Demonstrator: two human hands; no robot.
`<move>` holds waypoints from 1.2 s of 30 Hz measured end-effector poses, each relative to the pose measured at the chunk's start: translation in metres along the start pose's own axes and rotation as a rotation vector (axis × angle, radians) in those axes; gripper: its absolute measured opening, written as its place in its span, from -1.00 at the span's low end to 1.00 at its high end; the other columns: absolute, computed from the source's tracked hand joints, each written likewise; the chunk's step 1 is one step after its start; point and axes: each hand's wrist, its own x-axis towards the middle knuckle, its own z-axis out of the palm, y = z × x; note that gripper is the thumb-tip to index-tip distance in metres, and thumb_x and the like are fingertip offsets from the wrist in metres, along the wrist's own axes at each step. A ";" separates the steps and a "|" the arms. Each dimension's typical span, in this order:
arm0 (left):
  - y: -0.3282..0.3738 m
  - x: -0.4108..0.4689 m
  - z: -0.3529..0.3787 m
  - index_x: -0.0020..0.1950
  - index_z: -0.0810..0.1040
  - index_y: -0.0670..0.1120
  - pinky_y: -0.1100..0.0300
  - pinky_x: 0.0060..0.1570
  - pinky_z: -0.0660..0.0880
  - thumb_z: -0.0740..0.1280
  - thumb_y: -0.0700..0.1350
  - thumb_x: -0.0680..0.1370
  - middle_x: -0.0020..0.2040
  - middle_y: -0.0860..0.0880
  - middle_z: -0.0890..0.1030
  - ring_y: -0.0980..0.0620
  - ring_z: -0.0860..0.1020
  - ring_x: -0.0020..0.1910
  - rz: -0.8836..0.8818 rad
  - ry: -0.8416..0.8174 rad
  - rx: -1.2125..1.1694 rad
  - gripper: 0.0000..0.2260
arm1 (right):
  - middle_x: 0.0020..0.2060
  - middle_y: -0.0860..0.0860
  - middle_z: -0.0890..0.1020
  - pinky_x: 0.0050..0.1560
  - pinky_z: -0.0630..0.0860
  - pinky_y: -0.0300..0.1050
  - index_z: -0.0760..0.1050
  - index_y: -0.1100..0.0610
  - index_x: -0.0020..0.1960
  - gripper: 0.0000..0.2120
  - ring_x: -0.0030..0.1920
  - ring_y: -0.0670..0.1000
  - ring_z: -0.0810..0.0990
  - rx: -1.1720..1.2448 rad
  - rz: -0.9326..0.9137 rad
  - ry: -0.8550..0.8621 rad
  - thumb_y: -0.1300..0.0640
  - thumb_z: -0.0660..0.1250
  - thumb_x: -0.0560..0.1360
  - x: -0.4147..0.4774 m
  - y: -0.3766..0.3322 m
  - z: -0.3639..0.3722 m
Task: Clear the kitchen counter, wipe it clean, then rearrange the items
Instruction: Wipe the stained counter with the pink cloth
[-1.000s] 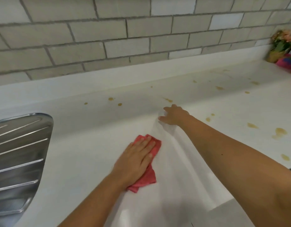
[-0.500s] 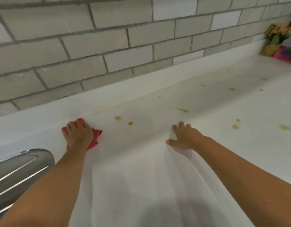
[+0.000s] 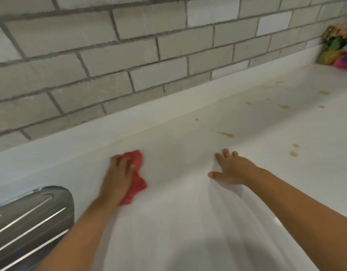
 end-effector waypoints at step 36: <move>0.180 0.126 0.107 0.50 0.03 -0.27 -0.08 0.49 -0.08 -0.14 0.02 0.57 0.51 -0.26 0.11 -0.19 0.04 0.51 0.110 -0.190 0.215 -0.43 | 0.53 -0.01 0.03 0.52 -0.04 0.01 0.02 0.05 0.53 -0.33 0.54 0.02 -0.06 0.316 0.076 0.212 -0.14 0.19 0.54 -0.042 0.093 0.009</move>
